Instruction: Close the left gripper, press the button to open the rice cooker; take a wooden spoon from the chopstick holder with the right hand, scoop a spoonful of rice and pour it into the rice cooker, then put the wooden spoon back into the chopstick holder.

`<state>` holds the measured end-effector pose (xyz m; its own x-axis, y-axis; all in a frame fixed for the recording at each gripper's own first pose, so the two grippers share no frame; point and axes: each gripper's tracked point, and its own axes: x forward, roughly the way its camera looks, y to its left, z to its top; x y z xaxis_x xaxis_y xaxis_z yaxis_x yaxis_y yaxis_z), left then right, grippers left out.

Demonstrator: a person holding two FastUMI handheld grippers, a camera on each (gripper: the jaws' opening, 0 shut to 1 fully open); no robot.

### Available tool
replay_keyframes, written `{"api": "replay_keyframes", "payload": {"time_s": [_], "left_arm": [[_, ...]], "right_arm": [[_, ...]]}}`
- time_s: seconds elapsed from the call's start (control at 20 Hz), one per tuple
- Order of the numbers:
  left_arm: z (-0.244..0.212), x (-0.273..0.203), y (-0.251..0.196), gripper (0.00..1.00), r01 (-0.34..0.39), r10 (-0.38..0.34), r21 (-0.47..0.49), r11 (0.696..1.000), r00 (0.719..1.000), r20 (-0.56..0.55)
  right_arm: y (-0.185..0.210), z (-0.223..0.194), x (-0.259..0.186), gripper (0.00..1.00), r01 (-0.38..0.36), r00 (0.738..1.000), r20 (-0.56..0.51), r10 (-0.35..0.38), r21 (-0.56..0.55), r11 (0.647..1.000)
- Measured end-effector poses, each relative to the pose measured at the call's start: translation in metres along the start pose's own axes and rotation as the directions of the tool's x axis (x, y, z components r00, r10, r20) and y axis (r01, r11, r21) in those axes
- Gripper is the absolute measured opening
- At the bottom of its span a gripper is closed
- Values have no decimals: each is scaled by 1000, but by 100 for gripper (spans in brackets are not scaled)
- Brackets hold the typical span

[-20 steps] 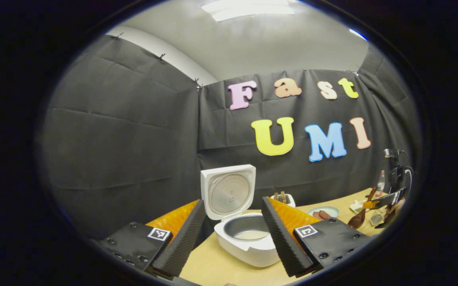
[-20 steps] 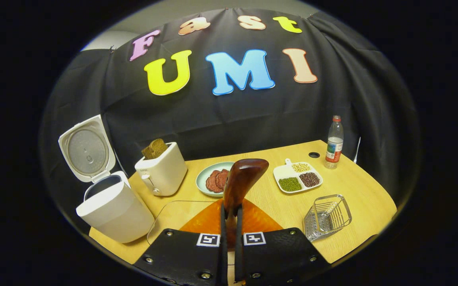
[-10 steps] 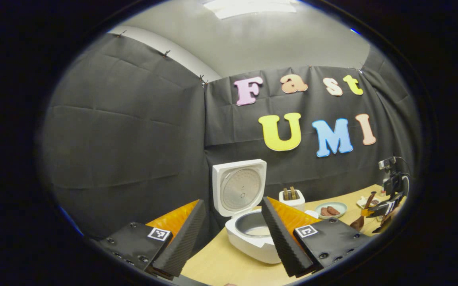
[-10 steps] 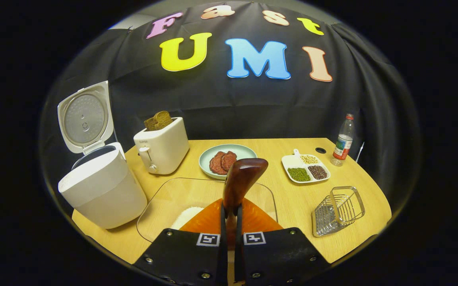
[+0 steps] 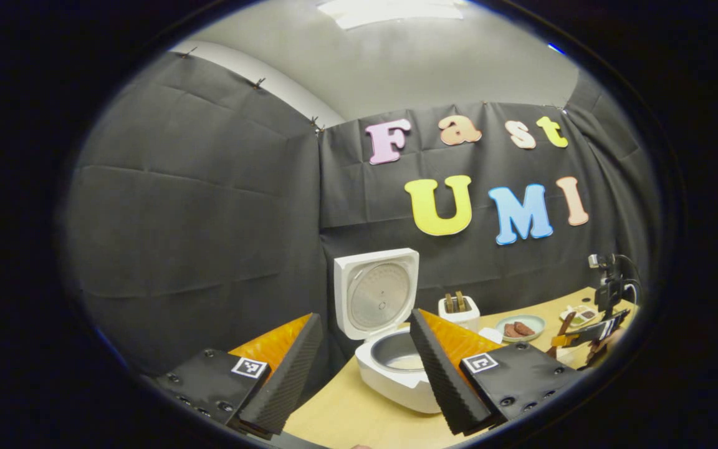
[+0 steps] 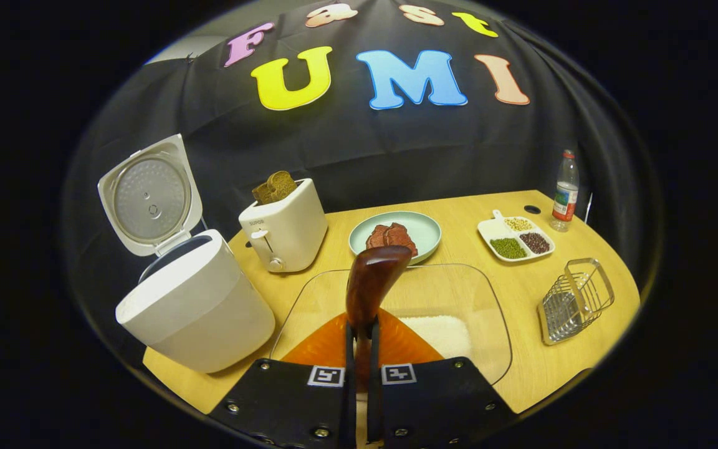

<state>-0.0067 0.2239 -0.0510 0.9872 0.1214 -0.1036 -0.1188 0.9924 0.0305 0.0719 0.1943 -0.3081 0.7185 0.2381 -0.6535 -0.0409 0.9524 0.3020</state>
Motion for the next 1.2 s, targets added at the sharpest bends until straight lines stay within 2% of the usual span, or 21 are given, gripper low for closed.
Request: {"api": "replay_keyframes", "payload": {"time_s": [0.05,0.1,0.2,0.25,0.45,0.55,0.7,1.05,1.1,1.15,1.2], "left_arm": [[-1,0,0,98,-1,1,0,1000,1000,0],[-1,0,0,100,-3,3,1,1000,1000,-1],[-1,-2,2,98,-4,4,3,1000,1000,-2],[0,-1,1,100,-5,5,4,1000,1000,-1],[5,-2,-3,98,-7,7,11,1000,1000,-1],[8,-2,-8,98,-5,5,9,1000,1000,1],[12,-5,-18,98,4,-4,5,1000,1000,11],[21,-5,-34,98,10,-10,-9,1000,999,30],[21,-7,-34,100,8,-8,-12,1000,1000,30],[21,-7,-34,92,5,-5,-15,1000,1000,30],[20,-8,-33,100,3,-3,-17,1000,1000,30]], "right_arm": [[1,-1,0,7,-12,1000,-9,13,59,998],[-1,-2,2,7,-18,1000,-16,20,123,992],[-9,-3,4,7,-20,999,-30,29,251,968],[-15,-4,5,8,-21,999,-39,35,310,950],[-35,-2,4,7,-42,996,-47,75,496,867],[-41,6,1,7,-58,995,-31,90,548,834],[-47,20,-6,7,-77,995,-11,103,588,805],[-44,60,-23,7,-175,982,64,179,673,719],[-42,65,-25,7,-189,979,72,192,684,704],[-39,70,-27,7,-202,976,81,204,695,690],[-37,75,-28,7,-215,972,90,215,704,677]]}}
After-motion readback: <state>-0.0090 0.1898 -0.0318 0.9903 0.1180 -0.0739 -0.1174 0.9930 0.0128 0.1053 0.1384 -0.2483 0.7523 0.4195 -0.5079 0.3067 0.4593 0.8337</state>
